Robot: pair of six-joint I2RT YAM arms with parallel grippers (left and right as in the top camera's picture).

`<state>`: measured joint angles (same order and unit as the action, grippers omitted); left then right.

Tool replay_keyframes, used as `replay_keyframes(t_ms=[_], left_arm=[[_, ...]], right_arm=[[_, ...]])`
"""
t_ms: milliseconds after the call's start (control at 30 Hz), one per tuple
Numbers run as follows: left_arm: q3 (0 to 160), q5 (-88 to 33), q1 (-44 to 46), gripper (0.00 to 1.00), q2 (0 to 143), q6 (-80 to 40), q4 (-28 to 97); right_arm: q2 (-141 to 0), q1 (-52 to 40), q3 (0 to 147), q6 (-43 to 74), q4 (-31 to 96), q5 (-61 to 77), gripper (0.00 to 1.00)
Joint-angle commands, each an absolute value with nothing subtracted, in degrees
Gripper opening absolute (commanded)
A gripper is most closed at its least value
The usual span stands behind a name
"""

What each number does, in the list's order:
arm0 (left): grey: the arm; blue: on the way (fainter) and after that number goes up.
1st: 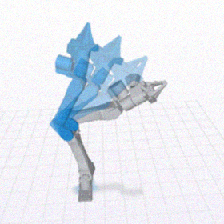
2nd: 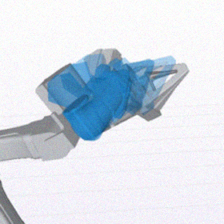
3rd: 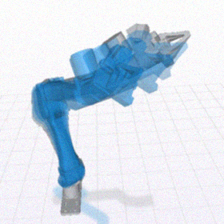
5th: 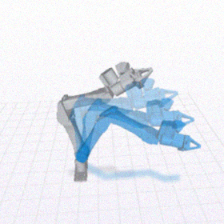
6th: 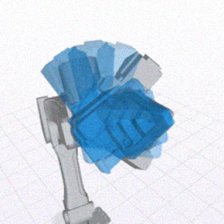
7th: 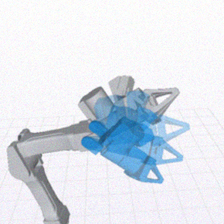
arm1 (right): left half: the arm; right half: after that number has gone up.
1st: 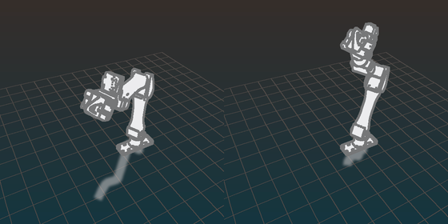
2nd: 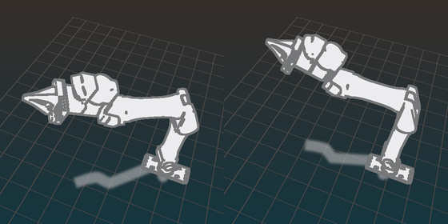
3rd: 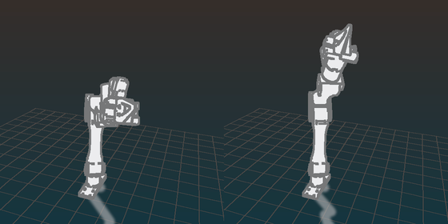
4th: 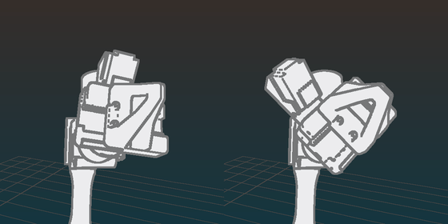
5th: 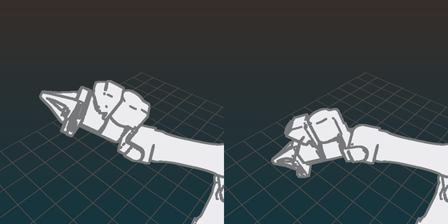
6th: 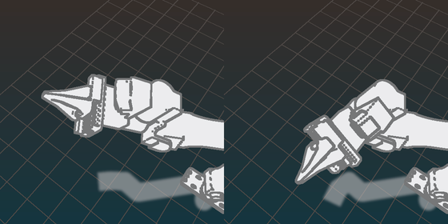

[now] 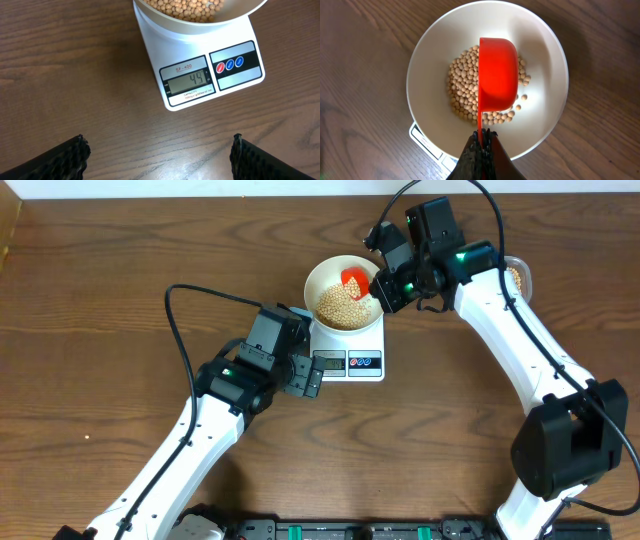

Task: Scoop item into bowl and weigh 50g on scale
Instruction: 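Tilt the scoop gradually to trickle soybeans into the bowl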

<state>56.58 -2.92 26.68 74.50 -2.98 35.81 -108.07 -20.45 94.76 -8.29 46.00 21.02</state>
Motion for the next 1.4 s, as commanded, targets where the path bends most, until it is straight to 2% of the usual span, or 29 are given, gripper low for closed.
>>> replay_keyframes(t_ms=[0,200,867,1367], left_arm=[[55.5,-3.0,26.4,0.92,74.6,-3.0,36.0],[55.5,-3.0,26.4,0.92,74.6,-3.0,36.0],[55.5,-3.0,26.4,0.92,74.6,-3.0,36.0],[55.5,-3.0,26.4,0.92,74.6,-3.0,36.0]], right_arm=[[-106.8,-20.5,95.9,-9.5,46.1,22.2,0.01],[-106.8,-18.6,95.9,-8.6,46.1,30.0,0.01],[-106.8,-12.6,95.9,-6.2,44.2,42.2,0.01],[-106.8,-12.9,95.9,-6.3,43.0,42.4,0.01]])
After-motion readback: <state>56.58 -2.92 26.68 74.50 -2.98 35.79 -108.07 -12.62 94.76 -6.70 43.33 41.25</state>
